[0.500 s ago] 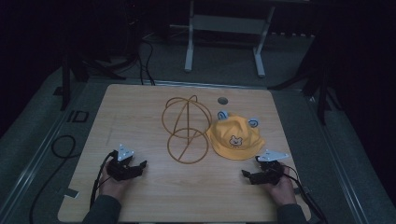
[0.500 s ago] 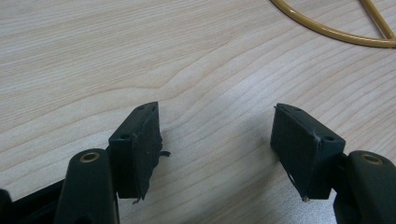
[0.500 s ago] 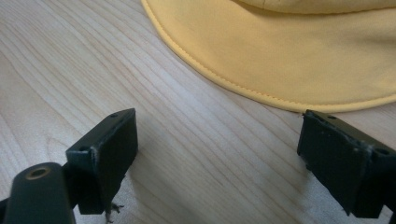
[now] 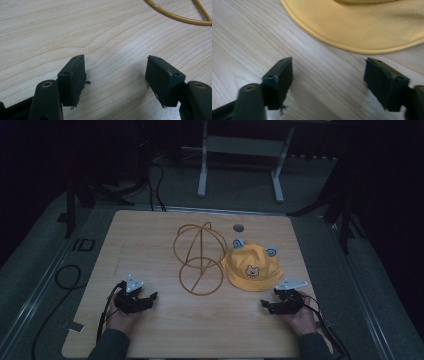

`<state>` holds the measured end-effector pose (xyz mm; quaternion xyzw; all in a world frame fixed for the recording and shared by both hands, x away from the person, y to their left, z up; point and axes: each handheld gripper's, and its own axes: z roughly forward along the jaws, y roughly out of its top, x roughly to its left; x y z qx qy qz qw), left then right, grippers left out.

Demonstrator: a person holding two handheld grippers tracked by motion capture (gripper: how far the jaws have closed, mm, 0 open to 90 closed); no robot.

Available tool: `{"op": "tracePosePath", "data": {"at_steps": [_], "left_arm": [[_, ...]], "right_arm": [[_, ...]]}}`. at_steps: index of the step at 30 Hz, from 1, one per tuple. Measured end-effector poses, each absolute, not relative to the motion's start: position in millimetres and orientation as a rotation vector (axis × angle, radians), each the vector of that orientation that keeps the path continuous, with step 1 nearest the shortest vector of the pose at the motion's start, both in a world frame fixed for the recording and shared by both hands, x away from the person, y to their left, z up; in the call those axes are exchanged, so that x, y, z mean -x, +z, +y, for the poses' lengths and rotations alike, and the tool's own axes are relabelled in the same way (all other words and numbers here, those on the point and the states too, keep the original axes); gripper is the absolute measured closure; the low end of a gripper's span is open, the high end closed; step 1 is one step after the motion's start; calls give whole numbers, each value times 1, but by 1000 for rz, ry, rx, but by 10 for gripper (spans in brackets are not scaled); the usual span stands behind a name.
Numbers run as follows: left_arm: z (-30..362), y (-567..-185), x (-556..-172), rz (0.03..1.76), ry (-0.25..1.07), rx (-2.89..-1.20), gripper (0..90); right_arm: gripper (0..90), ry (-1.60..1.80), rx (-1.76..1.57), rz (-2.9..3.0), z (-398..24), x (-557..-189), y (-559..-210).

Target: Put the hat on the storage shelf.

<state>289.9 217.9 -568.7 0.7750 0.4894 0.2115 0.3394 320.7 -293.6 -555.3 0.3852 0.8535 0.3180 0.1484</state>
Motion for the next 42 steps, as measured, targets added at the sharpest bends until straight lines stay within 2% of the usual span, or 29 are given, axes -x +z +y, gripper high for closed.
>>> {"op": "tracePosePath", "data": {"at_steps": [6, 18, 26, 35, 42], "left_arm": [[218, -569, -290, 1276, 551, -2018, 327], [217, -569, -289, 1278, 553, -2015, 327], [217, -569, -289, 1278, 553, -2016, 327], [217, -569, -289, 1278, 553, -2016, 326], [217, -569, -289, 1279, 552, -2015, 326]], "right_arm": [[405, 832, -1045, 2519, -293, -319, -546], [432, 766, -986, 2540, -302, -320, -526], [547, 768, -912, 2574, -310, -327, -498], [562, 749, -849, 2601, -311, -340, -480], [526, 714, -821, 2610, -310, -348, -469]]}}
